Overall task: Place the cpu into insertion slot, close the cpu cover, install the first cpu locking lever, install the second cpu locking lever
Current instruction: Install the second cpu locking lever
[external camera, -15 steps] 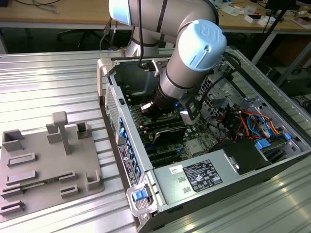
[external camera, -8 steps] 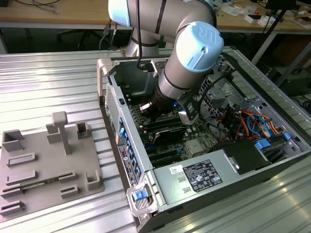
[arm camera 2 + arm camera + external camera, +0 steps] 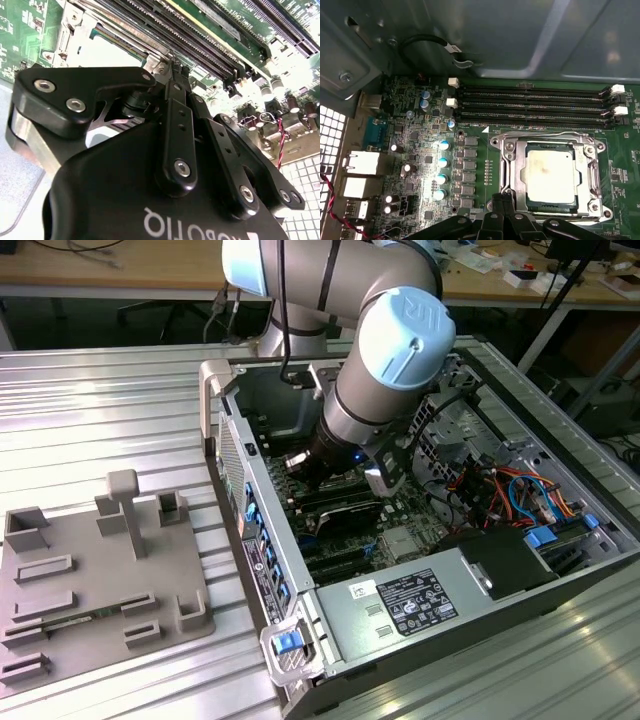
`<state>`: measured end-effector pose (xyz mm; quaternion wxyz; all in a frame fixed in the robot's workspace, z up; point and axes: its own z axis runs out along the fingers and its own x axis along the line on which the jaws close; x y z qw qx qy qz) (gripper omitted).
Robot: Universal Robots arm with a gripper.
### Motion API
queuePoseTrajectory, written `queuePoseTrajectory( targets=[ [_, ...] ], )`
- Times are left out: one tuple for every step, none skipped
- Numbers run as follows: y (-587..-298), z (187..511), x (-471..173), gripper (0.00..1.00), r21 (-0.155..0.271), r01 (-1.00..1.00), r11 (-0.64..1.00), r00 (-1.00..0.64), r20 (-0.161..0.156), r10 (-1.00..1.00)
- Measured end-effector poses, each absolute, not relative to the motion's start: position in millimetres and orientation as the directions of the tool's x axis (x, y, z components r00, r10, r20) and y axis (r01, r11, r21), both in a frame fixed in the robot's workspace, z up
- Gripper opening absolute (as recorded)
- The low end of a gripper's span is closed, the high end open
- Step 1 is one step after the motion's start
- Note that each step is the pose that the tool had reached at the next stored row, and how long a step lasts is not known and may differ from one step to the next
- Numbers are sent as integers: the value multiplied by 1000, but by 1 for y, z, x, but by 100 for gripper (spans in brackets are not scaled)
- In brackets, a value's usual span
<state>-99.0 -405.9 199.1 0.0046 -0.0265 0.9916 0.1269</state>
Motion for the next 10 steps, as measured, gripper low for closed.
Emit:
queuePoseTrajectory(
  targets=[
    [-406,199,-99,11,251,-54,967,-999,-15,-52],
    [-406,198,-99,11,250,-54,967,-999,-15,-52],
    [-406,198,-99,11,248,-54,967,-999,-15,-51],
    [-406,198,-99,11,246,-54,968,-999,-15,-51],
    [-406,199,-99,11,245,-54,968,-999,-15,-52],
    [-406,200,-99,11,245,-54,968,-999,-15,-52],
    [-405,202,-99,11,243,-54,968,-999,-15,-52],
    [-405,206,-99,11,239,-54,970,-999,-15,-52],
    [-404,208,-99,11,234,-54,971,-999,-15,-52],
    [-404,210,-99,11,230,-54,972,-999,-14,-52]
  ],
)
